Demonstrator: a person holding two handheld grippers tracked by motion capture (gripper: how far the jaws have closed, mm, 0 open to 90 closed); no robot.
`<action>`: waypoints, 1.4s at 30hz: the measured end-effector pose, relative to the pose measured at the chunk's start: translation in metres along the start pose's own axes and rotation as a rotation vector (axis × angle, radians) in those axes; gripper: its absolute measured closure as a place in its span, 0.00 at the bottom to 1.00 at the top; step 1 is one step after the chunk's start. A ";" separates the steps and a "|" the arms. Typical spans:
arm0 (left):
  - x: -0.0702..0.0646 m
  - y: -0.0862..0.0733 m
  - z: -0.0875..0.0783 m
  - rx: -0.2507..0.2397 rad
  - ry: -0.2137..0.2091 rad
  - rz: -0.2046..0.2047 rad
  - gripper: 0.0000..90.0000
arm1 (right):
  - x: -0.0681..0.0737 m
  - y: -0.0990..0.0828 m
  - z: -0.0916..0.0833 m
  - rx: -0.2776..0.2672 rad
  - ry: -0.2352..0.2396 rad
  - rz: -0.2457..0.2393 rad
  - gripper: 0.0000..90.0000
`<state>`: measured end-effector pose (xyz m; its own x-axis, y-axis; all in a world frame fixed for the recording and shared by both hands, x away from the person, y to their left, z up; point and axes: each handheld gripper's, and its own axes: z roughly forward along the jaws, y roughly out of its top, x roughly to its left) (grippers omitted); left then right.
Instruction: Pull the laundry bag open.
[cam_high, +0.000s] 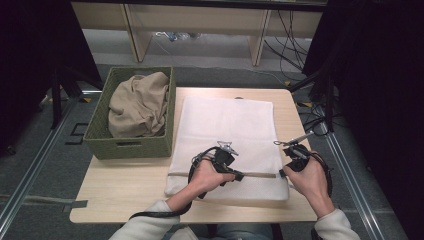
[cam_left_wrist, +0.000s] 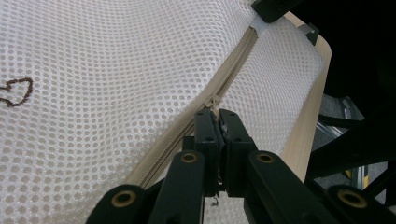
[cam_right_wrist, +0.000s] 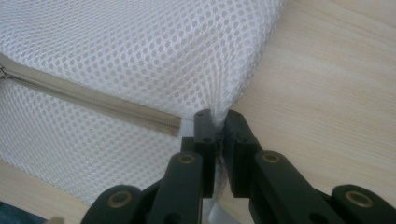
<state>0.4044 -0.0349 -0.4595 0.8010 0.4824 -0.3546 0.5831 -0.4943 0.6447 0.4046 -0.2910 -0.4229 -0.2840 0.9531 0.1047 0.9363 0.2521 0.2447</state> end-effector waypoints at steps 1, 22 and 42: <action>0.002 0.000 -0.002 -0.002 -0.005 -0.005 0.96 | -0.001 0.000 0.001 -0.005 -0.024 -0.005 0.95; 0.014 -0.009 -0.011 0.000 0.008 -0.042 0.96 | -0.002 0.000 0.003 0.004 -0.016 0.004 0.95; 0.025 -0.023 -0.022 -0.007 0.020 -0.080 0.96 | -0.004 0.000 0.007 -0.002 -0.018 -0.013 0.95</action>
<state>0.4087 0.0041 -0.4684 0.7489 0.5347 -0.3914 0.6441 -0.4482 0.6199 0.4074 -0.2936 -0.4300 -0.2920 0.9527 0.0847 0.9323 0.2638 0.2476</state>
